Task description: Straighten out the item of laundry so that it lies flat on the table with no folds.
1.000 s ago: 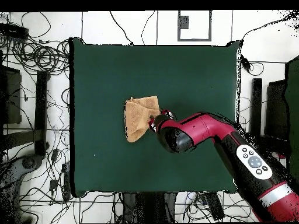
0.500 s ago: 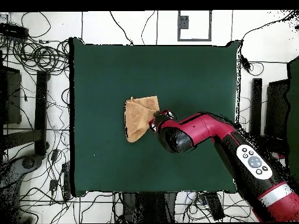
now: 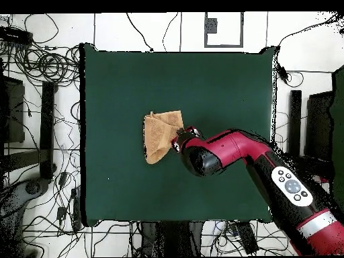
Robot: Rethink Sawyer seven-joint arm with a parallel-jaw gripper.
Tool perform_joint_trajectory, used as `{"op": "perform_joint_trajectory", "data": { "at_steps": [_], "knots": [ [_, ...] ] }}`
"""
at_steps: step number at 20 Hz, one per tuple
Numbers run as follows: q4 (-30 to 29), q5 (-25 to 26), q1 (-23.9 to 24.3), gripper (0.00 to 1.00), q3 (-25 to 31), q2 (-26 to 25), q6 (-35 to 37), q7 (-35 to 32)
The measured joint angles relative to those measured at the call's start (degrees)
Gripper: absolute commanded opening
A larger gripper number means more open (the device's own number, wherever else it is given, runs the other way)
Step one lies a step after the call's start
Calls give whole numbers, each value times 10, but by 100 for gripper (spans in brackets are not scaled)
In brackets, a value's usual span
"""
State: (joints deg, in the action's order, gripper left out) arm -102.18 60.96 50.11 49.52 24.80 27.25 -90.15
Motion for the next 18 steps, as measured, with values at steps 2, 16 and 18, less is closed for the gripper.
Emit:
{"op": "perform_joint_trajectory", "data": {
  "at_steps": [2, 16, 18],
  "knots": [
    [0, 1, 0, 0, 0, 0, 0, 0],
    [-103, -153, 153, 0, 122, 132, 42, 20],
    [-124, -202, 207, 0, 171, 170, 76, 40]
  ]
}}
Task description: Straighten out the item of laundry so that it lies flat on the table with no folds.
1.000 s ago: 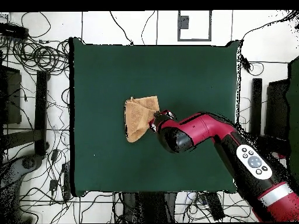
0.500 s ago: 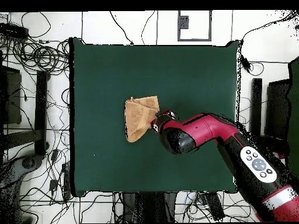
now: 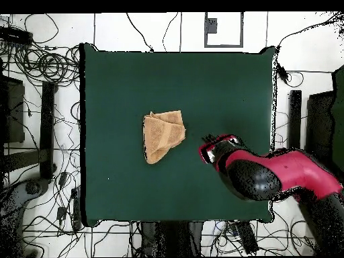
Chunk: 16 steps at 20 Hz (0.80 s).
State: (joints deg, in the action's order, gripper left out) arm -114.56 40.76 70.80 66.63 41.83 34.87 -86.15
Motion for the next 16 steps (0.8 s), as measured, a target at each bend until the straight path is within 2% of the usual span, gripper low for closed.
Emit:
{"op": "perform_joint_trajectory", "data": {
  "at_steps": [6, 10, 16],
  "knots": [
    [-24, -78, 113, 0, 118, 71, 82, 48],
    [-25, -70, 121, 0, 134, 86, 93, 56],
    [-29, -35, 79, 0, 134, 84, 93, 56]
  ]
}}
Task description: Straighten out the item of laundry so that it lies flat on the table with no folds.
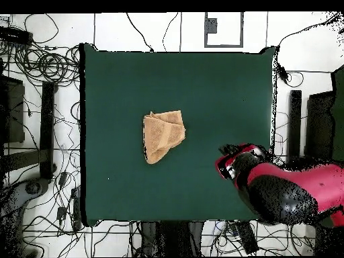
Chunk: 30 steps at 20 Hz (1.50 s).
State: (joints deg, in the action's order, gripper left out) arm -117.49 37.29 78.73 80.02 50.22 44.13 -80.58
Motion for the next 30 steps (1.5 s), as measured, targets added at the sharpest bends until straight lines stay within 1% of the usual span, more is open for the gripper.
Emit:
{"op": "perform_joint_trajectory", "data": {
  "at_steps": [1, 2, 4, 5, 7, 9, 12, 13, 14, 18, 20, 25, 28, 30],
  "knots": [
    [0, 6, -8, 0, 0, -1, 0, 0],
    [0, 23, -28, 0, -2, -4, 0, 0],
    [0, 35, -42, 0, -4, -7, -1, 0],
    [0, 59, -68, 0, -13, -16, -4, 0],
    [0, 73, -81, 0, -20, -20, -7, 0],
    [0, 100, -105, 0, -34, -32, -17, 0],
    [0, 125, -123, 0, -49, -44, -29, 0],
    [1, 136, -131, 0, -58, -49, -36, 0],
    [2, 157, -146, 0, -75, -61, -48, 0],
    [6, 195, -171, 0, -108, -81, -70, 0],
    [11, 223, -190, 0, -136, -99, -86, 0],
    [25, 262, -209, 0, -175, -136, -111, 0],
    [33, 280, -211, 0, -196, -159, -130, 0],
    [35, 284, -210, 0, -204, -166, -139, 0]
  ]
}}
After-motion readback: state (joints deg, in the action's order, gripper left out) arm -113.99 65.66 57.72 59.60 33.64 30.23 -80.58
